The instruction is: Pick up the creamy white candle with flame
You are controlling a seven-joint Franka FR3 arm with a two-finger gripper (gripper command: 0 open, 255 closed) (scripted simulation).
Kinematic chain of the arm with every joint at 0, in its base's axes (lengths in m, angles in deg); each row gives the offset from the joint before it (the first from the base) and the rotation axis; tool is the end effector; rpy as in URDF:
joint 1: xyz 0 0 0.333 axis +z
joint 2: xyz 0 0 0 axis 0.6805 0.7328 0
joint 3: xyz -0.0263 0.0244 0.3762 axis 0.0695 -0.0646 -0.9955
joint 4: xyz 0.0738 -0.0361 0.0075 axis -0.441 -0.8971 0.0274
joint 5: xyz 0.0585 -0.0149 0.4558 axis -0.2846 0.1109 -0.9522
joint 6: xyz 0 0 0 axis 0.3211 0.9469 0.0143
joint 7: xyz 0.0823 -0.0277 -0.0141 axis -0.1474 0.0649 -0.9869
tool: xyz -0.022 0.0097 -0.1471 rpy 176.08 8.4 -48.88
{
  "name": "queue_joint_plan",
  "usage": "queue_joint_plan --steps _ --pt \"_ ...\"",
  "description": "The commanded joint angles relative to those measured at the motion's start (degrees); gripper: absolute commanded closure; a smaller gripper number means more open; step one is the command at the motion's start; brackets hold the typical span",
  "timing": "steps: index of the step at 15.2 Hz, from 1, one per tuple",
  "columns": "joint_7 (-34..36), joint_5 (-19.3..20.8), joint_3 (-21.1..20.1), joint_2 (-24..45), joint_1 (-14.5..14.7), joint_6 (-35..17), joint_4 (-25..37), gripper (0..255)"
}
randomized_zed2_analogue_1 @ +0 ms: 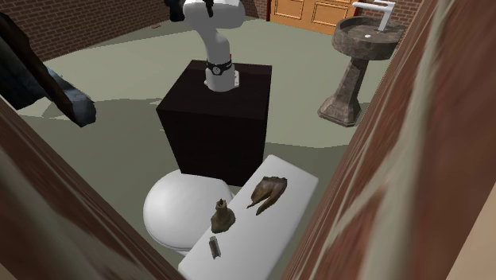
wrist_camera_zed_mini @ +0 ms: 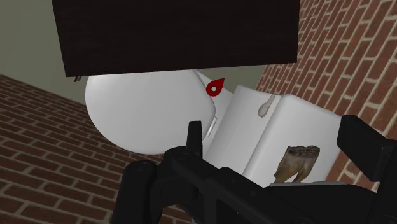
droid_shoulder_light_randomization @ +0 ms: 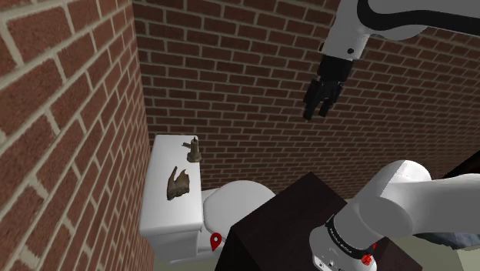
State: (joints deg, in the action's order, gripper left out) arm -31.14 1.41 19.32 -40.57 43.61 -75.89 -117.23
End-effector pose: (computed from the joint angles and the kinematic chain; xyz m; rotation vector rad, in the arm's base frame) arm 0.3043 0.0051 0.5439 -2.9841 -0.0105 0.2503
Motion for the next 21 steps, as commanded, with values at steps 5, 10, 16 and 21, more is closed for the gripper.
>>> queue_joint_plan --steps 5,10,16,21 --pt "2.3 -1.4 -2.4 7.1 0.7 -7.2 -0.1 0" --pt "5.2 -2.6 -5.1 17.3 1.3 -15.6 1.6 0" --pt "8.9 -2.7 -7.8 30.5 1.8 -24.0 6.4 0" --pt "12.2 -1.6 -9.3 42.0 2.3 -29.3 12.4 0"
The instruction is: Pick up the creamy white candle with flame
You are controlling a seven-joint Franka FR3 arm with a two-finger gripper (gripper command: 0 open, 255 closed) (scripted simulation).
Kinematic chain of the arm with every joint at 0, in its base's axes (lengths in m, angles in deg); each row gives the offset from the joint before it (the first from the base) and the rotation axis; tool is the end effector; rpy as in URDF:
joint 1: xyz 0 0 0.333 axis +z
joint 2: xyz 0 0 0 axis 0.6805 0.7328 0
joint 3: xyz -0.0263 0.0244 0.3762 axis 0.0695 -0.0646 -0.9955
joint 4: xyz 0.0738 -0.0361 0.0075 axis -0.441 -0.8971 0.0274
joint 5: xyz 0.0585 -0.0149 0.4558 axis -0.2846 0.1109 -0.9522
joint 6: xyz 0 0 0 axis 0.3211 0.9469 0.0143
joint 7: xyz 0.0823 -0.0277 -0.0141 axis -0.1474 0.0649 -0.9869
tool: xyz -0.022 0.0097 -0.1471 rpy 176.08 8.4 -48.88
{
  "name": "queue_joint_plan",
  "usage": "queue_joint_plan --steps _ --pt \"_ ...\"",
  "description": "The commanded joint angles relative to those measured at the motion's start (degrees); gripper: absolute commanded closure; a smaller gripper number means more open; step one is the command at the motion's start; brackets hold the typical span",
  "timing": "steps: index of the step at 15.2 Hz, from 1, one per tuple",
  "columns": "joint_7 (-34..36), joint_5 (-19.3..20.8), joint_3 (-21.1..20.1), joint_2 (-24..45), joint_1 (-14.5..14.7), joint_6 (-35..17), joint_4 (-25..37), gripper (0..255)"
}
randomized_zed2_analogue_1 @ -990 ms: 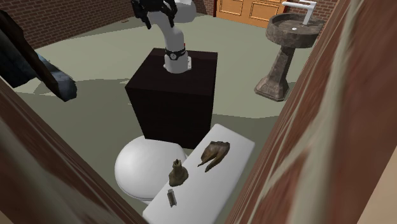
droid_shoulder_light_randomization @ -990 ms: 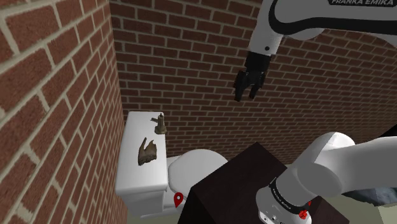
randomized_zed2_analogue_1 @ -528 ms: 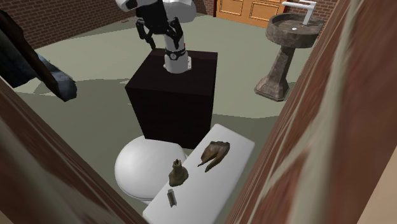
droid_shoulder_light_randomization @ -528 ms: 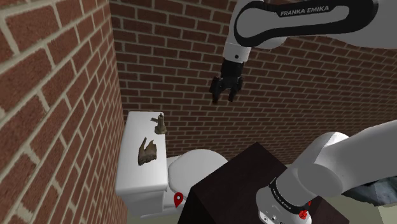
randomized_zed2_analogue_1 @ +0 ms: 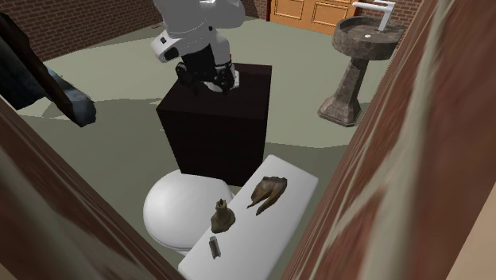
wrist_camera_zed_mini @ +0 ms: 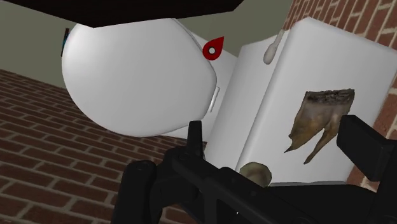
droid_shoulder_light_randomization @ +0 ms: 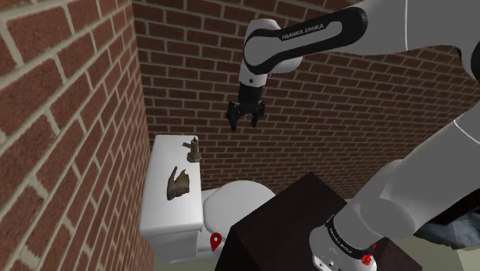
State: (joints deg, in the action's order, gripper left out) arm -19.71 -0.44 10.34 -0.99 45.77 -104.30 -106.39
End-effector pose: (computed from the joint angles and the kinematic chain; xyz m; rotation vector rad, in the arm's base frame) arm 0.5161 0.0998 0.3797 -3.0412 0.1296 0.2936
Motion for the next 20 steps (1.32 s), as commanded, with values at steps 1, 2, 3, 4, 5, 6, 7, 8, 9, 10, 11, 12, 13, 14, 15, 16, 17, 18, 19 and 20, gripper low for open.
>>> queue_joint_plan --steps 1,2,3,4,5,6,7,8,9,10,11,12,13,14,15,16,17,18,19,20 --pt "1.5 0.6 -0.5 4.7 0.2 -1.7 3.0 0" --pt "2.2 1.0 -0.7 7.1 0.4 -2.4 4.5 0" --pt "2.9 1.4 -0.8 9.4 0.5 -3.1 6.1 0" --pt "3.6 1.8 -0.9 11.7 0.7 -3.7 7.7 0" --pt "4.3 2.2 -1.0 14.0 0.8 -4.2 9.5 0" --pt "5.0 2.6 -1.0 16.4 1.1 -4.7 11.3 0" --pt "5.7 3.1 -1.0 18.7 1.3 -5.0 13.2 0" --pt "6.3 3.5 -1.0 21.0 1.5 -5.3 15.1 0" --pt "7.0 3.9 -0.9 23.4 1.8 -5.5 17.2 0" --pt "7.6 4.3 -0.8 25.7 2.1 -5.6 19.3 0" --pt "8.2 4.7 -0.7 28.1 2.3 -5.7 21.5 0" --pt "8.8 5.1 -0.6 30.4 2.6 -5.6 23.8 0" --pt "9.3 5.5 -0.4 32.8 2.9 -5.5 26.2 0" --pt "9.9 5.8 -0.3 35.2 3.3 -5.3 28.7 0" --pt "10.4 6.2 -0.1 37.6 3.6 -5.0 31.4 0" --pt "10.9 6.5 0.1 40.1 3.9 -4.6 34.1 0" --pt "11.3 6.7 0.3 42.6 4.2 -4.1 37.0 0" --pt "11.8 7.0 0.5 45.2 4.5 -3.5 40.1 0" --pt "12.2 7.2 0.7 47.8 4.8 -2.8 43.3 0" --pt "12.6 7.5 0.9 50.6 5.1 -2.0 46.7 0"
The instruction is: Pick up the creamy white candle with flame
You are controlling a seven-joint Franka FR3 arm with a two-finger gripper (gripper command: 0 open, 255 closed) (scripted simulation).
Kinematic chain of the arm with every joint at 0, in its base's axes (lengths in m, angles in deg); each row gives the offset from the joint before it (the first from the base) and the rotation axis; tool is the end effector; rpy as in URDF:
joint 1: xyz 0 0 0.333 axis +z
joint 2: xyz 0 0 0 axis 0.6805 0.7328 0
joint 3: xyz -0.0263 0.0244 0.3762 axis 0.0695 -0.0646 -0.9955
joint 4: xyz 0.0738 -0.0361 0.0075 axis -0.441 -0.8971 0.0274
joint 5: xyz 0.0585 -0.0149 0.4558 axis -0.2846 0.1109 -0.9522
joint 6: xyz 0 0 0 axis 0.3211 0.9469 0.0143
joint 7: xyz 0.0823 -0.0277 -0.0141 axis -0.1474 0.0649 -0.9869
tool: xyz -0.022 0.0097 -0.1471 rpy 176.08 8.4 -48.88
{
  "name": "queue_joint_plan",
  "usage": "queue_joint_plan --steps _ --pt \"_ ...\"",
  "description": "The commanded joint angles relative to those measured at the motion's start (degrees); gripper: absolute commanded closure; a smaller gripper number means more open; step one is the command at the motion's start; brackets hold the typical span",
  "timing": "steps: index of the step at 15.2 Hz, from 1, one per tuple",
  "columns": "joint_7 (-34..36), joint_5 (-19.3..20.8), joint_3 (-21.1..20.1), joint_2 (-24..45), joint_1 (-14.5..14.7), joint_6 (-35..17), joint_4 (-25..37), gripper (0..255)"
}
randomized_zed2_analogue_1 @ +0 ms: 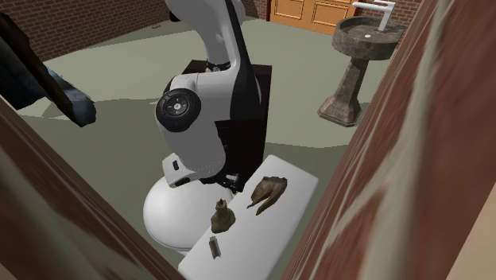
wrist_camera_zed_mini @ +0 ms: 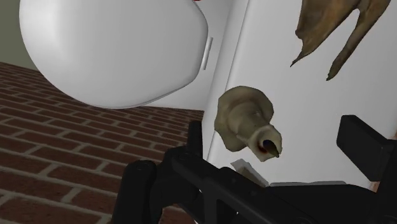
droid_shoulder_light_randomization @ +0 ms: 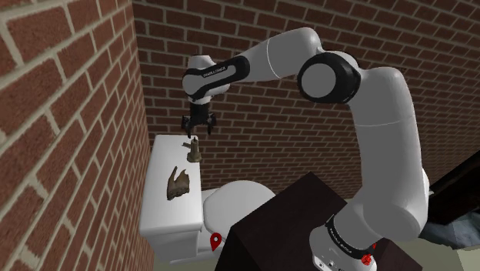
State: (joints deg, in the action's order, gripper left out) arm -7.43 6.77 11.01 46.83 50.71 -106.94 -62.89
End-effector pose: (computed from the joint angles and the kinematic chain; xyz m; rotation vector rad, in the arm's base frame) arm 0.7582 0.1746 0.1928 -3.0923 0.2841 0.3392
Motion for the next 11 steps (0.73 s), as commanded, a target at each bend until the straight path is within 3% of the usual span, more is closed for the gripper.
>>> queue_joint_plan --steps 1,2,11 --pt "0.7 0.4 0.4 5.6 0.5 1.6 6.9 0" --pt "0.9 0.6 0.6 8.0 0.8 2.5 10.2 0" --pt "0.8 0.7 0.8 11.9 0.9 -0.7 10.9 0"
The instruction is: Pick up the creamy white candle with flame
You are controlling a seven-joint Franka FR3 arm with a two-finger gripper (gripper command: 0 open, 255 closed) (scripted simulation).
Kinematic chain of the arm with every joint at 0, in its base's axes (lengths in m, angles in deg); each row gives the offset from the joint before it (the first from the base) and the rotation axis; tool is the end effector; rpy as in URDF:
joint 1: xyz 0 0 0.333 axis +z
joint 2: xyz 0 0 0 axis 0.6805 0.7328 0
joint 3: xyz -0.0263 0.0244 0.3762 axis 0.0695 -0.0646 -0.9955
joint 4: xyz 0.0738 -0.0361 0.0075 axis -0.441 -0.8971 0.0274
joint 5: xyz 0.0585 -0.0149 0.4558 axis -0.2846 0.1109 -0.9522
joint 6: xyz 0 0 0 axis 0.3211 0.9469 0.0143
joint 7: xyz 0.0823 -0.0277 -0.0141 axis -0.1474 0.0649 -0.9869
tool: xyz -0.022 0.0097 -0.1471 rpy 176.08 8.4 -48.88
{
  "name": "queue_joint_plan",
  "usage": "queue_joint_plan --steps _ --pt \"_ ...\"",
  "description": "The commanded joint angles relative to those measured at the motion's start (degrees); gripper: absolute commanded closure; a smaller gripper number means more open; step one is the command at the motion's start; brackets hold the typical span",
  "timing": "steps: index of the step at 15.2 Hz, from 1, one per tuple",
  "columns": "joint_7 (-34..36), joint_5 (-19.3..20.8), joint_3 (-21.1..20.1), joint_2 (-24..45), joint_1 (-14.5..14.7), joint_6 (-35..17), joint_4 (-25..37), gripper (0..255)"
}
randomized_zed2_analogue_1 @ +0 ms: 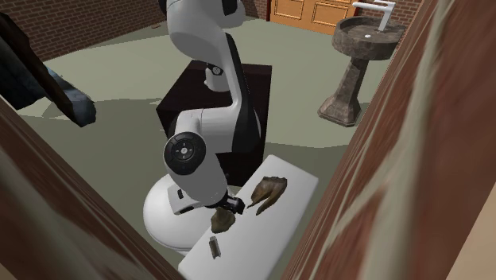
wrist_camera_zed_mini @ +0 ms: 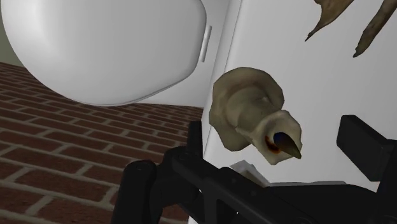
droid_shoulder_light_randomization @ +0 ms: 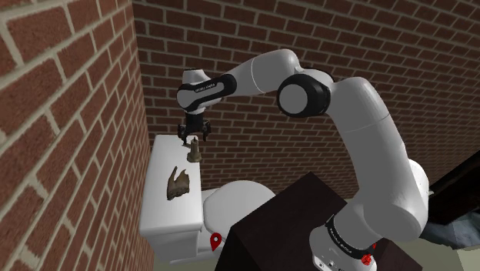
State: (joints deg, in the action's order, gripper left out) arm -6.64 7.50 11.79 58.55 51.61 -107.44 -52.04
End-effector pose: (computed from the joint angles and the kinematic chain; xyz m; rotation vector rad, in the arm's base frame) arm 0.7937 0.1805 0.1178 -3.0996 0.3070 0.3470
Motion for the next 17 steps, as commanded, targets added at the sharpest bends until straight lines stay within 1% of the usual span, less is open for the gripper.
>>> queue_joint_plan --steps 1,10,17 --pt "0.0 0.0 0.0 0.1 0.0 -0.2 0.0 255" --pt "0.0 0.0 0.0 0.1 0.0 -0.2 0.0 255" --pt "0.1 -0.1 -0.1 -3.5 -0.1 2.8 -0.7 255"
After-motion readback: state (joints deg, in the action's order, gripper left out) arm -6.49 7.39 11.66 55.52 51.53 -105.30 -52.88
